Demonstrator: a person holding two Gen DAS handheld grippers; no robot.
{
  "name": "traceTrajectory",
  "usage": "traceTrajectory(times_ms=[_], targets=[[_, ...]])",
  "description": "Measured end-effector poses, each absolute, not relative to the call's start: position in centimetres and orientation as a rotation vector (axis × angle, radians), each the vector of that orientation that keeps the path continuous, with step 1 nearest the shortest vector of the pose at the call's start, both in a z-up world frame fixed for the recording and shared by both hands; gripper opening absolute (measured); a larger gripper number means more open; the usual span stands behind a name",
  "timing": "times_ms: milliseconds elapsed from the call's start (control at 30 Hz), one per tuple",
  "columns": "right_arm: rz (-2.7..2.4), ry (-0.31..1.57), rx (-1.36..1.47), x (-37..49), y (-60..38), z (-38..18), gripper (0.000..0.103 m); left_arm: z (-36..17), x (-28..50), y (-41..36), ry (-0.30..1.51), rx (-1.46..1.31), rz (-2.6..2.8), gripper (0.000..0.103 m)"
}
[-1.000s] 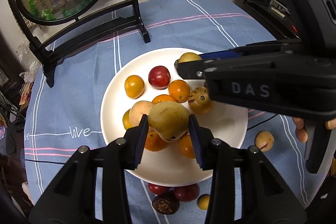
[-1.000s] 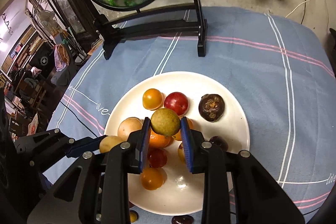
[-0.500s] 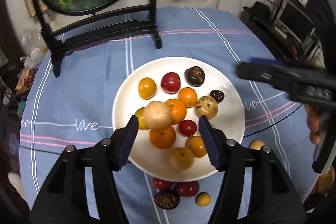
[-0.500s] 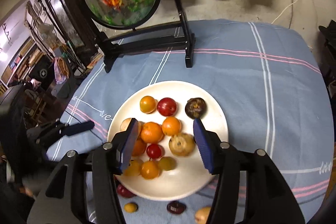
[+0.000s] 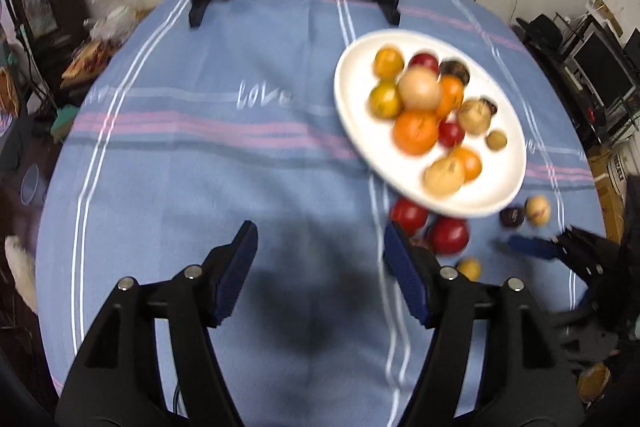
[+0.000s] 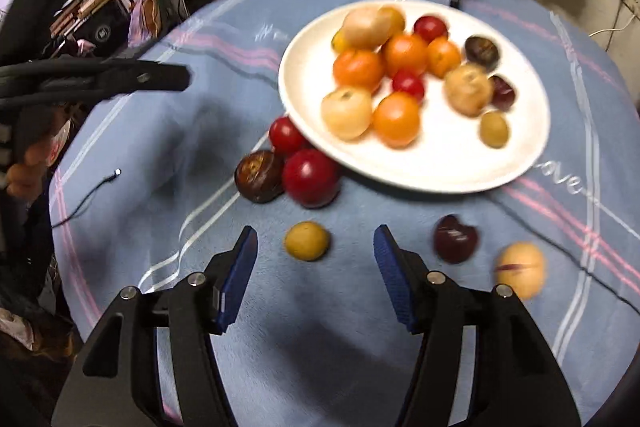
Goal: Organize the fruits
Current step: 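Move both open grippers back over the remaining fruits, then grasp a dark purple fruit with the left gripper while the right grasps a small yellow fruit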
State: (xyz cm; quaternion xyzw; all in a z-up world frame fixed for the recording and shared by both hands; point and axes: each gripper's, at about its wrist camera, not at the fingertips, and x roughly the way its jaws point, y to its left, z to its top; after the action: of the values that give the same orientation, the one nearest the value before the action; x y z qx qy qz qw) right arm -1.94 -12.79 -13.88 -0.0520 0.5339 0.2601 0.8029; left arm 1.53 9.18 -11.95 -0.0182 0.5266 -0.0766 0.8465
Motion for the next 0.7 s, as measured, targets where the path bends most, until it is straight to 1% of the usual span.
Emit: traceTrajectory(times_ms=[33, 100, 133, 167, 267, 367, 633, 700], targets=[[0.545, 1.160, -0.111, -1.6, -12.4, -14.5, 0.061, -12.3, 1.0, 9.4, 1.119, -0.036, -0.158, 0.067], [0.545, 1.176, -0.116, -1.4, -11.9, -15.3, 0.051, -13.0, 0.1, 9.4, 1.136, -0.029, -0.164, 0.067], [0.539, 1.184, -0.137, -1.3, -11.6, -15.6, 0.037, -13.2, -0.2, 9.2, 1.143, -0.023, -0.170, 0.068], [0.534, 1.194, -0.161, -1.4, -11.3, -15.9, 0.028, -13.5, -0.5, 8.9, 1.149, -0.015, -0.179, 0.068], [0.557, 1.195, -0.173, -1.9, -11.2, -15.3, 0.027, -13.9, -0.8, 7.5, 1.154, 0.016, -0.224, 0.068], [0.550, 1.181, -0.123, -1.9, -12.5, -14.1, 0.027, -14.2, -0.6, 5.2, 1.148, 0.061, -0.282, 0.068], [0.476, 1.191, 0.025, -2.2, -16.8, -13.0, 0.027, -17.9, 1.1, 0.4, 1.192, 0.207, -0.358, 0.067], [0.466, 1.194, 0.035, -2.3, -17.0, -13.2, 0.027, -18.7, 1.5, 0.0, 1.219, 0.222, -0.364, 0.049]])
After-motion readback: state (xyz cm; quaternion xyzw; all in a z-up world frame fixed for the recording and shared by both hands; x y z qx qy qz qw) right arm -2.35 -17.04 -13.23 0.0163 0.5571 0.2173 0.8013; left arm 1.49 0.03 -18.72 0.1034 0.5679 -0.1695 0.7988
